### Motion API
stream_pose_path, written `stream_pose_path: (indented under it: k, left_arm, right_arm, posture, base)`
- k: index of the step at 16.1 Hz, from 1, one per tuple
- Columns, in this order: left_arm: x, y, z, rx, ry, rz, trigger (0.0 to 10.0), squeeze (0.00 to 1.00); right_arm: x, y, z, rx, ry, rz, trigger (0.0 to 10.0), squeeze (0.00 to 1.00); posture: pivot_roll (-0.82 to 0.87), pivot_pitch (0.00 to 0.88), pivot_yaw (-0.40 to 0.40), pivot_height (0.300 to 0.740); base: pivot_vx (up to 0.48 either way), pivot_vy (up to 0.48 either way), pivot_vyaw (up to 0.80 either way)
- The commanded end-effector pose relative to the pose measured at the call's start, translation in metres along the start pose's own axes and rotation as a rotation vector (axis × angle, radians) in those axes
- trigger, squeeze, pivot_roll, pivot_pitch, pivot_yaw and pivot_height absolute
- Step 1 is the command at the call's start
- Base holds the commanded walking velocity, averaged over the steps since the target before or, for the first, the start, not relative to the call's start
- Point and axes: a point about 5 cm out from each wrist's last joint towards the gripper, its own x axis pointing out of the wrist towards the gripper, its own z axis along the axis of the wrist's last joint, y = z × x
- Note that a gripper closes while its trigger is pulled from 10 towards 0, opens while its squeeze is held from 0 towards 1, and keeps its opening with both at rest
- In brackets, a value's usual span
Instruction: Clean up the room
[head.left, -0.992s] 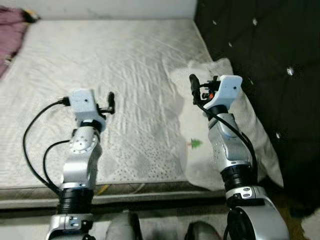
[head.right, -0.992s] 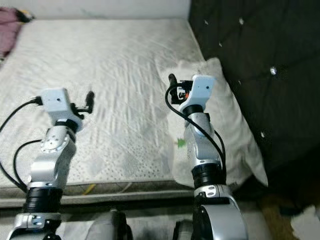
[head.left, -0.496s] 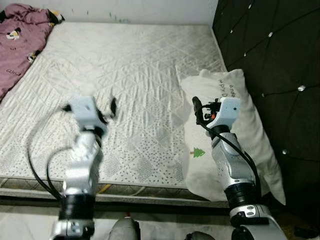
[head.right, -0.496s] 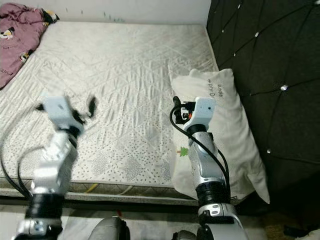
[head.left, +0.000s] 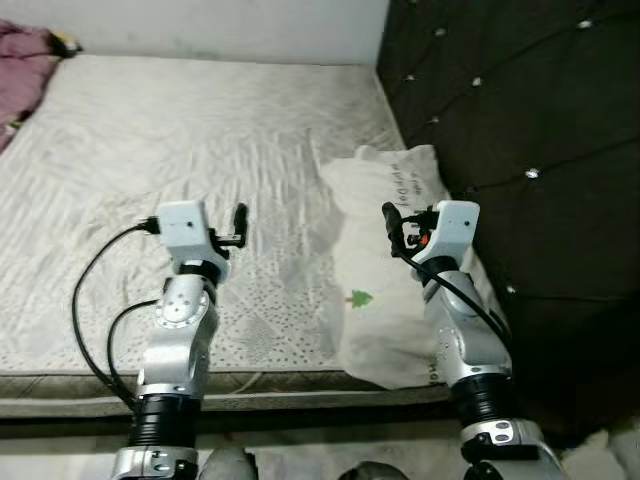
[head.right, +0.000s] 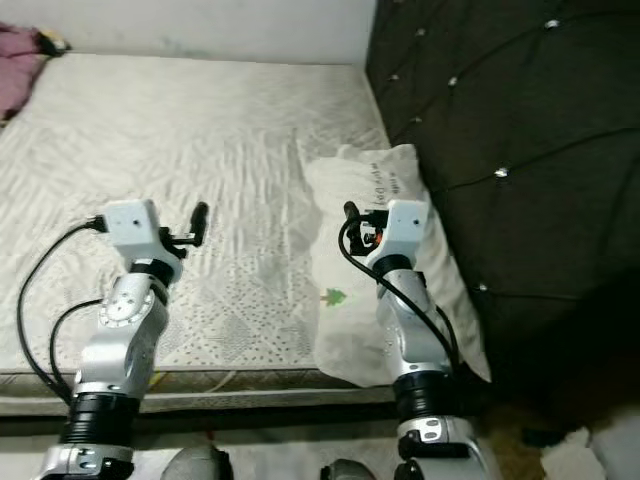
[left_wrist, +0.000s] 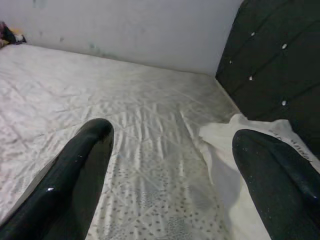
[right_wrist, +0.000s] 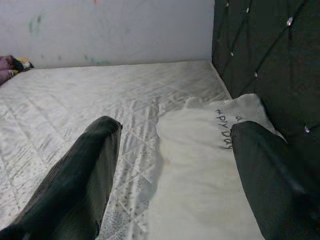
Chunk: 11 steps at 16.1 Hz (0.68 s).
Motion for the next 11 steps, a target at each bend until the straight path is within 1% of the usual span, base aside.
stream_pose_path:
  k: [1, 4, 8, 11]
  left_arm:
    - [-0.0011, 0.002, 0.0045, -0.003, -0.024, 0.009, 10.0, 0.0]
    - [-0.0045, 0.0019, 0.0002, -0.015, -0.016, 0.016, 10.0, 0.0]
    - [-0.0017, -0.0017, 0.0007, -0.02, -0.015, 0.005, 10.0, 0.0]
    - [-0.0005, -0.0015, 0.0019, -0.021, -0.02, 0.008, 10.0, 0.0]
  right_arm:
    - [0.0021, 0.0084, 0.0031, -0.009, 0.003, 0.045, 10.0, 0.0]
    - [0.0017, 0.0061, 0.0017, -0.016, 0.018, 0.053, 10.0, 0.0]
    - [0.0012, 0.0035, 0.0022, -0.011, 0.027, 0.053, 10.0, 0.0]
    - [0.0022, 0.0038, 0.0016, -0.012, 0.034, 0.061, 10.0, 0.0]
  posture:
    - [0.06, 0.0, -0.07, 0.74]
    - [0.04, 0.0, -0.077, 0.74]
    - [0.03, 0.0, -0.074, 0.74]
    - [0.04, 0.0, -0.077, 0.74]
  base:
    - [0.0, 0.3, 0.0]
    - [0.0, 0.306, 0.0]
    - [0.0, 0.331, 0.0]
    - [0.0, 0.339, 0.0]
